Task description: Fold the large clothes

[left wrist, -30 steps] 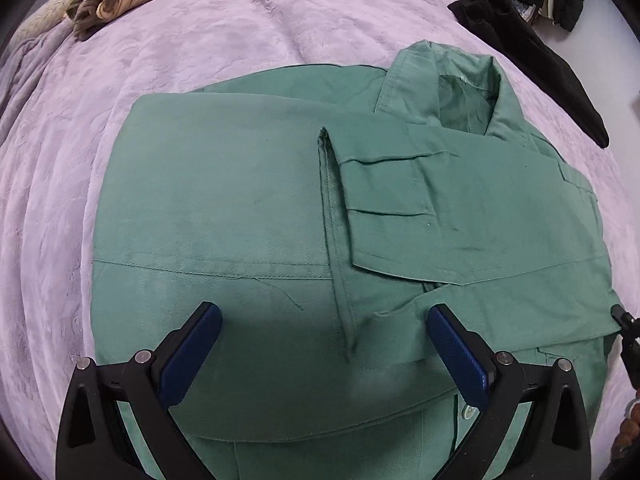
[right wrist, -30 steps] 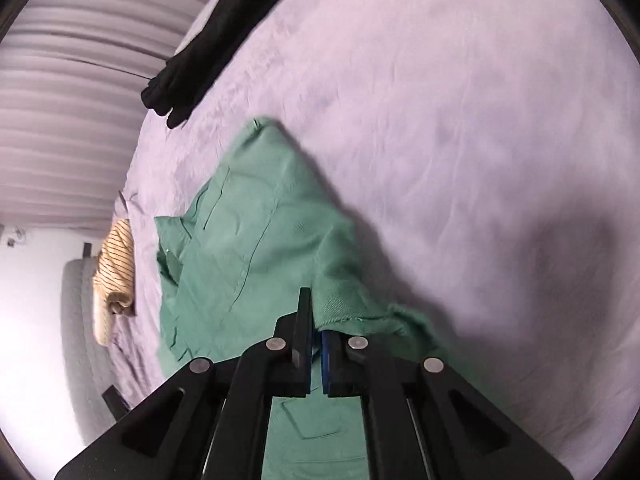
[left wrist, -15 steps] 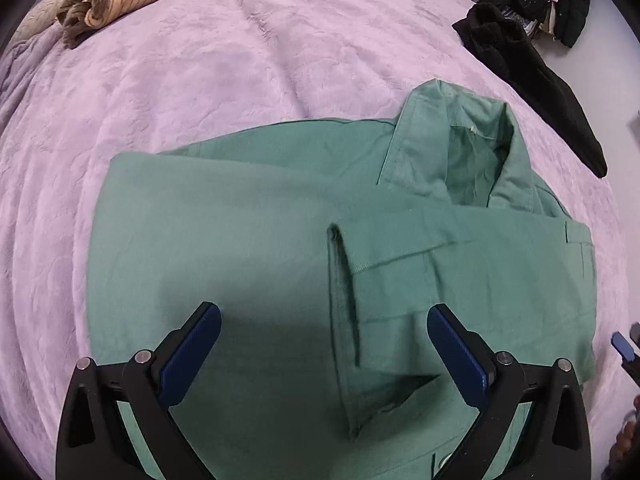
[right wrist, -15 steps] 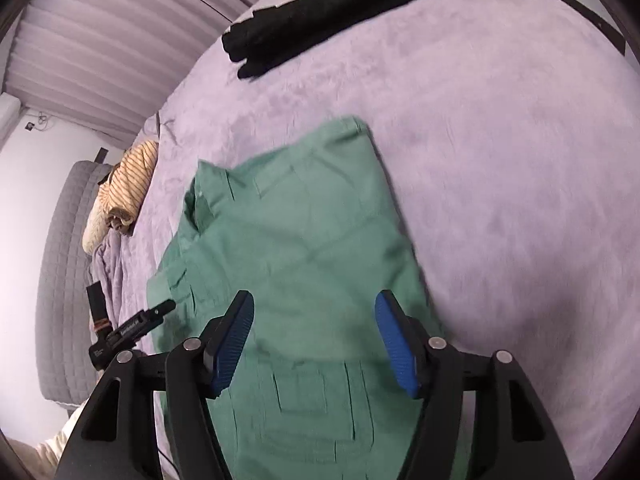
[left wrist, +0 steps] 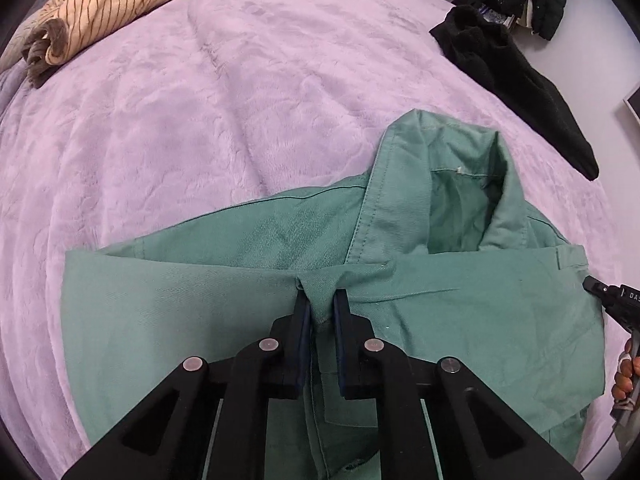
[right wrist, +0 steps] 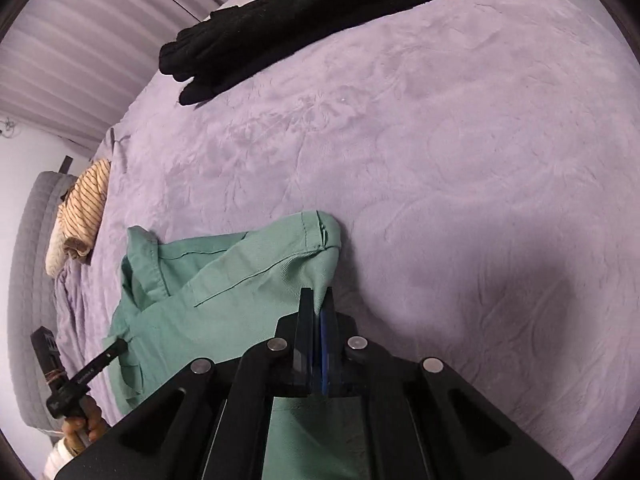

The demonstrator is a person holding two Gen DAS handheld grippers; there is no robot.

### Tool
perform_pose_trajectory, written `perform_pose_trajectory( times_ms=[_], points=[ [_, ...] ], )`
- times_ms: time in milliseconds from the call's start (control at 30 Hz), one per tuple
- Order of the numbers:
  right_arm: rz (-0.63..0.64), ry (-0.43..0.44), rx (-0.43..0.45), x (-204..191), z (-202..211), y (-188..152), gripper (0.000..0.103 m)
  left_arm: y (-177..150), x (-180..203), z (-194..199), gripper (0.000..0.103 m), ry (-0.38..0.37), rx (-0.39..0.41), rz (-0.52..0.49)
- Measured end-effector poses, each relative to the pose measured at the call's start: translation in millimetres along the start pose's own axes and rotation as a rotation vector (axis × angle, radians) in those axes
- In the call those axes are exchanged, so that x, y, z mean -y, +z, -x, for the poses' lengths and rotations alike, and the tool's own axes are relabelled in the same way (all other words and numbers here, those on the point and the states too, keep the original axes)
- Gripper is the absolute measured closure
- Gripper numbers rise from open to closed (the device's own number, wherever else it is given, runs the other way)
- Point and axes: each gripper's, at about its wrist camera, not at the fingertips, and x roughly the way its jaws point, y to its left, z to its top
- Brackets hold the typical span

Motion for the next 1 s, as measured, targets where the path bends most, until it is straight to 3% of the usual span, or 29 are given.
perform_pose_trajectory(
  times_ms=[133, 167, 200, 267, 300, 467, 567, 633, 700, 800, 867, 1000],
  points=[
    [0.051, -0.096, -0.024, 12.5, -23.6, 0.9, 0.101, -11.9, -2.4, -3.4, 0.084, 0.033, 0.032, -0.013],
    [0.052, -0.097, -0.013, 14.2, -23.6, -0.8, 0.101, -13.1, -2.1, 0.5, 0.072, 0.063, 0.032, -0.015],
    [0.046, -0.099, -0.005, 14.6, -20.3, -1.8, 0.101, -15.4, -3.7, 3.8, 0.052, 0.094, 0.032, -0.016],
    [0.022, -0.107, -0.016, 16.3, -9.8, -3.8, 0.096, -18.4, -7.9, 19.6, 0.03, 0.183, 0.058, -0.021],
    [0.015, -0.112, -0.023, 16.3, -2.2, -5.8, 0.096, -20.7, -10.6, 30.8, 0.03, 0.192, 0.087, -0.022],
    [0.095, -0.125, 0.008, -1.8, 44.6, -37.2, 0.096, -33.9, -14.0, 65.5, 0.03, 0.081, 0.093, -0.005],
    [0.157, -0.088, -0.013, -24.9, 54.5, -64.6, 0.096, -50.5, 6.1, 58.9, 0.03, 0.059, 0.071, -0.058],
    [0.189, -0.081, -0.039, -36.1, 50.4, -78.7, 0.096, -59.2, 16.1, 42.0, 0.03, 0.084, 0.025, -0.077],
    [0.226, -0.128, -0.069, -36.0, 39.9, -95.6, 0.096, -72.5, 15.3, 18.8, 0.03, 0.123, -0.028, -0.075],
    [0.234, -0.227, -0.121, -11.9, 18.0, -113.9, 0.102, -84.6, 6.6, 12.5, 0.028, 0.097, 0.025, -0.073],
    [0.244, -0.181, -0.093, 1.3, 15.1, -119.1, 0.102, -84.5, 7.8, 13.6, 0.028, 0.106, 0.021, -0.096],
    [0.264, -0.208, -0.088, -2.2, 17.7, -119.6, 0.102, -80.5, 2.7, 21.2, 0.028, 0.106, -0.006, -0.06]
  ],
)
